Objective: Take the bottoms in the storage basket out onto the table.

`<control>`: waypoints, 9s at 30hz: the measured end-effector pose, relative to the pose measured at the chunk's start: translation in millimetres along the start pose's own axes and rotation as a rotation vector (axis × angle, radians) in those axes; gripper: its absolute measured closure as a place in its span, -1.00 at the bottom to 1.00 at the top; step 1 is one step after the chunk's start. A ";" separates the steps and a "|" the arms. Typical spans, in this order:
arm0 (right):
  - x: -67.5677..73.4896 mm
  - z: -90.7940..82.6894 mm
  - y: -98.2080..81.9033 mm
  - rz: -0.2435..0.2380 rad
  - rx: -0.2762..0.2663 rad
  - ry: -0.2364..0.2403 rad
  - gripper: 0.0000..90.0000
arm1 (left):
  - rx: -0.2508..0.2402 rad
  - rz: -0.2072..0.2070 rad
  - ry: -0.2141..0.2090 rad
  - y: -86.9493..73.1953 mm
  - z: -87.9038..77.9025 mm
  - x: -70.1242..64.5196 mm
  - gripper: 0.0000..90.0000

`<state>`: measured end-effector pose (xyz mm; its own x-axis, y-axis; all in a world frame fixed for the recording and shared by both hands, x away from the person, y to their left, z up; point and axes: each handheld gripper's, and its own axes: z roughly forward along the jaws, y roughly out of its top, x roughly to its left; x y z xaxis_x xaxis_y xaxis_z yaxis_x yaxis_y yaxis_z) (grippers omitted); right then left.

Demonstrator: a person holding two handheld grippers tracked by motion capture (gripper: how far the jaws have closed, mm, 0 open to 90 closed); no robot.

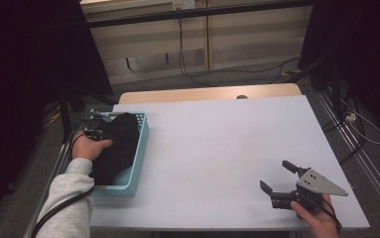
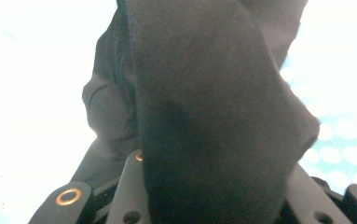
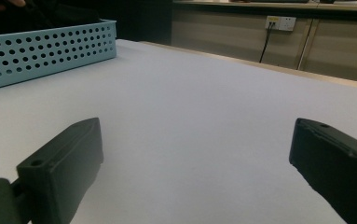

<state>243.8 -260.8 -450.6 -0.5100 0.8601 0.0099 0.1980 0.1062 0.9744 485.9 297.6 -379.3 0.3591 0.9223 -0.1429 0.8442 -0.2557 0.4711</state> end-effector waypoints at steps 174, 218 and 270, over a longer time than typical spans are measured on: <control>-7.4 66.1 35.3 -0.056 0.270 0.021 -0.42 | -0.149 0.248 -0.317 -47.4 73.4 -193.1 0.87; 12.9 115.2 73.1 -0.012 0.221 0.117 0.91 | -0.334 0.251 -0.421 -31.6 44.5 -196.5 -0.10; -65.8 50.9 20.2 0.087 0.389 -0.129 0.84 | -0.230 0.375 -0.387 -46.2 77.1 -212.8 -0.53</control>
<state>324.0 -289.9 -443.0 -0.3737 0.9268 0.0360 0.5499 0.1901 0.8133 401.2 90.8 -437.7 0.7721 0.5972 -0.2173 0.5393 -0.4348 0.7212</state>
